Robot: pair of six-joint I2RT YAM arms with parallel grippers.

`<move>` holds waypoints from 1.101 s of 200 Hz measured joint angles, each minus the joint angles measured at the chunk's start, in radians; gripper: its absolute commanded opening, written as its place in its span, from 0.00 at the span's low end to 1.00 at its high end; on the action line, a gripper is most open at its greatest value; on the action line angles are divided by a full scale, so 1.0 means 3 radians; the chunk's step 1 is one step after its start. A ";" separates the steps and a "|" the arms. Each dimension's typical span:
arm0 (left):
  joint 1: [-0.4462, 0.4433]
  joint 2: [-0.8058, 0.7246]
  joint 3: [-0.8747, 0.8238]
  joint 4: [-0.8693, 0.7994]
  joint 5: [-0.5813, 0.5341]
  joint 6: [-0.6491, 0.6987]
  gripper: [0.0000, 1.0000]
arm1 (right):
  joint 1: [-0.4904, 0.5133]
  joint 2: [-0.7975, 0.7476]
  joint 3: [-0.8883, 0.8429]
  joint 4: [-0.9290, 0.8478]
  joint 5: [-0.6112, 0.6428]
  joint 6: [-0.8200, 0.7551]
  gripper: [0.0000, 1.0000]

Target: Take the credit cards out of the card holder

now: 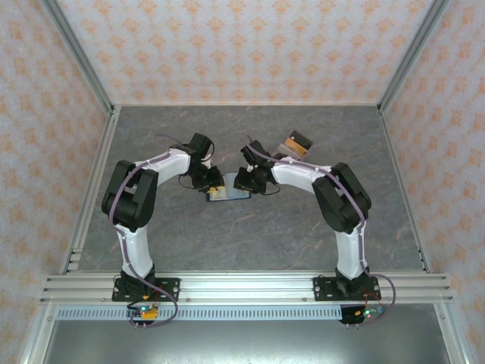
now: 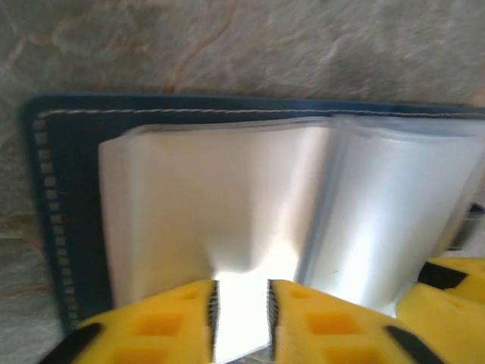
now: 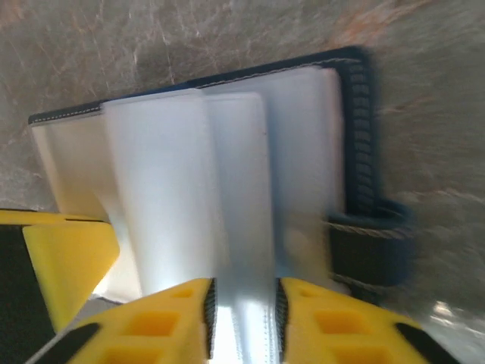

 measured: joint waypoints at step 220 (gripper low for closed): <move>0.0776 -0.2363 -0.2035 0.1591 -0.2928 0.0713 1.00 | -0.1527 -0.1975 -0.2341 0.1802 0.3314 -0.1548 0.99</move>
